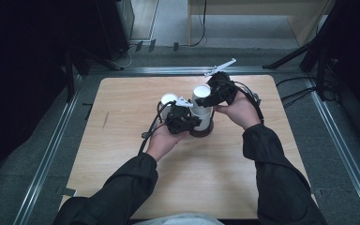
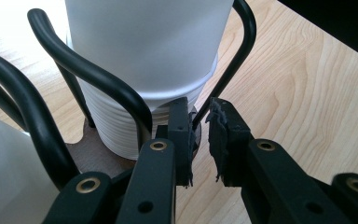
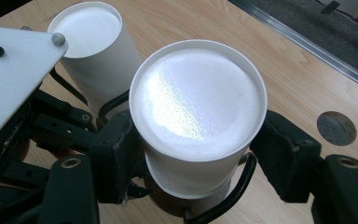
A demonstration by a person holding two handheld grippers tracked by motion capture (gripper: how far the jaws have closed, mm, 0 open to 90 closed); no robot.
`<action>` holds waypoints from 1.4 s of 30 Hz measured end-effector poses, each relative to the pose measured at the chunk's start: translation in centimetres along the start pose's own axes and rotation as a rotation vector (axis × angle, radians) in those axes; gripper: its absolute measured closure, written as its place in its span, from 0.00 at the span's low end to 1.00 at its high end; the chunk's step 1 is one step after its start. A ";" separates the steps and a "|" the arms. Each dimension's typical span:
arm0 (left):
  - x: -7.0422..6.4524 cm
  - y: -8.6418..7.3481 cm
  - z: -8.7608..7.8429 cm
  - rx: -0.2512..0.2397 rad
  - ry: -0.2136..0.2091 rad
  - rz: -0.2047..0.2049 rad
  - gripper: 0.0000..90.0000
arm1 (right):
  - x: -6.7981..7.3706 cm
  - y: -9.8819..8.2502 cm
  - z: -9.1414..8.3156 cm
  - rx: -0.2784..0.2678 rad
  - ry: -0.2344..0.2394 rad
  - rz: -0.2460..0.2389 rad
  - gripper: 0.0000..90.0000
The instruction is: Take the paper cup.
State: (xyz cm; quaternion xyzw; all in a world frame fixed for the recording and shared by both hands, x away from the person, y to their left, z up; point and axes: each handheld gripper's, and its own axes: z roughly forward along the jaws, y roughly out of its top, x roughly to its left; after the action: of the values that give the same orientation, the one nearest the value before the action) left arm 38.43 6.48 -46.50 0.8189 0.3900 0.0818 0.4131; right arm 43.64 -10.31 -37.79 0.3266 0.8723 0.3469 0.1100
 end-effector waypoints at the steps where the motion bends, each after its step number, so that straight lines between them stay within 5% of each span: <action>1: 0.0 0.0 0.0 0.000 -0.001 -0.001 0.87 | 0.0 0.1 -0.1 -0.002 0.001 -0.001 0.37; 26: 0.3 -0.1 0.0 0.006 -0.015 -0.014 0.87 | 0.5 2.9 -5.3 -0.065 0.015 0.012 0.38; 42: 0.3 -0.1 0.0 0.016 -0.019 -0.014 0.86 | 1.4 2.2 -9.0 -0.074 0.053 -0.017 0.38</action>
State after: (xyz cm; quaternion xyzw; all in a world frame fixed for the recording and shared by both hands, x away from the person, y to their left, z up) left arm 38.60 6.74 -46.61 0.8201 0.3924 0.0677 0.4109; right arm 39.90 -13.05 -29.63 0.3056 0.8641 0.3866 0.1020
